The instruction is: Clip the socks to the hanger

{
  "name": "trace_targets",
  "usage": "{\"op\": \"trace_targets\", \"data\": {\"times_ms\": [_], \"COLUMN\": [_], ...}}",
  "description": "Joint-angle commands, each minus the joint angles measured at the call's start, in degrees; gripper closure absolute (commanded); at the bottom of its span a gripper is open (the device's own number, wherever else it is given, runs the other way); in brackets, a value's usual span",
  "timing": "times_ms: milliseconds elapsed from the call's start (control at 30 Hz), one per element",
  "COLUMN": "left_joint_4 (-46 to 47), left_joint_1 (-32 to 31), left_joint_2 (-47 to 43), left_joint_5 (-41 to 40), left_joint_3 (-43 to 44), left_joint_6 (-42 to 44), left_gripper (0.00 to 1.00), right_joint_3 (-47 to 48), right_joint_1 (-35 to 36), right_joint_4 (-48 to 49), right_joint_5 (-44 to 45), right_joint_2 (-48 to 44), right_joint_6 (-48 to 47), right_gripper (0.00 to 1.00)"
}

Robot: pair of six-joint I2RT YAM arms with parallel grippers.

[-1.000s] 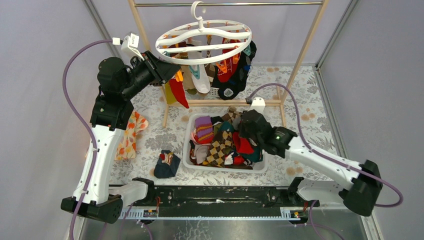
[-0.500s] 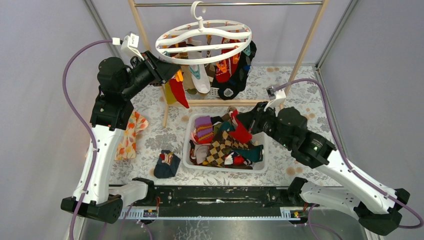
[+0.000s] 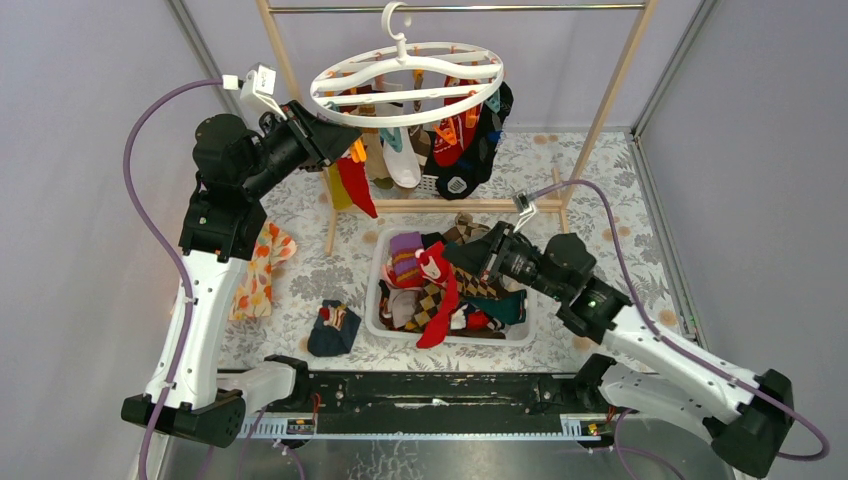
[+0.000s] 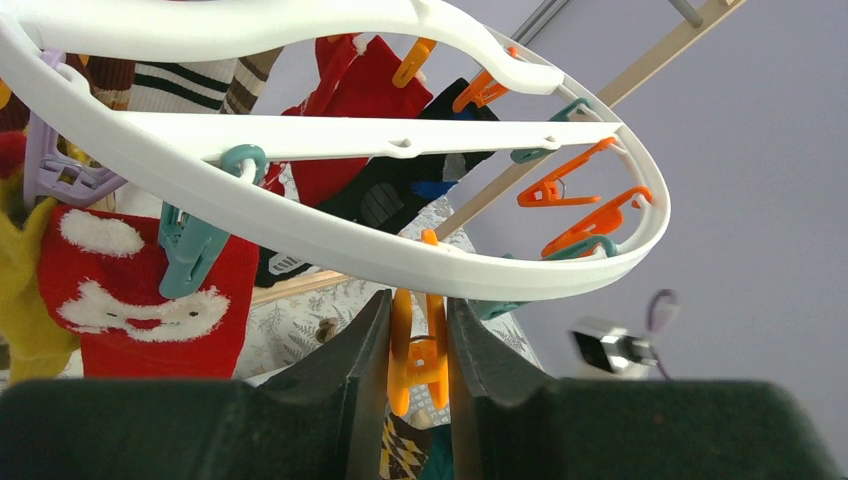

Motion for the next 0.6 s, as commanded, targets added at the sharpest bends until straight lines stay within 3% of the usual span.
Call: {"op": "trace_targets", "data": {"times_ms": [0, 133, 333, 433, 567], "left_joint_4": [3.23, 3.53, 3.57, 3.79, 3.86], "left_joint_1": [-0.06, -0.02, -0.06, -0.11, -0.03], "left_joint_2": [-0.97, -0.79, -0.84, -1.09, -1.41], "left_joint_5": [0.3, 0.22, 0.16, 0.27, 0.3], "left_joint_3": [0.34, 0.37, 0.04, -0.34, -0.54], "left_joint_6": [-0.41, -0.45, -0.18, -0.27, -0.36], "left_gripper": [0.94, 0.94, 0.94, 0.94, 0.94], "right_joint_3": [-10.36, -13.97, -9.99, -7.83, -4.73], "right_joint_1": [-8.56, -14.25, -14.82, -14.9, -14.83], "right_joint_4": [13.11, 11.21, 4.71, 2.71, -1.55], "right_joint_5": [-6.45, -9.02, -11.79, -12.69, -12.41], "right_joint_2": [3.3, 4.65, 6.47, 8.25, 10.32], "right_joint_6": [10.57, 10.25, 5.1, 4.29, 2.01], "right_gripper": [0.93, 0.75, 0.44, 0.38, 0.39]}}
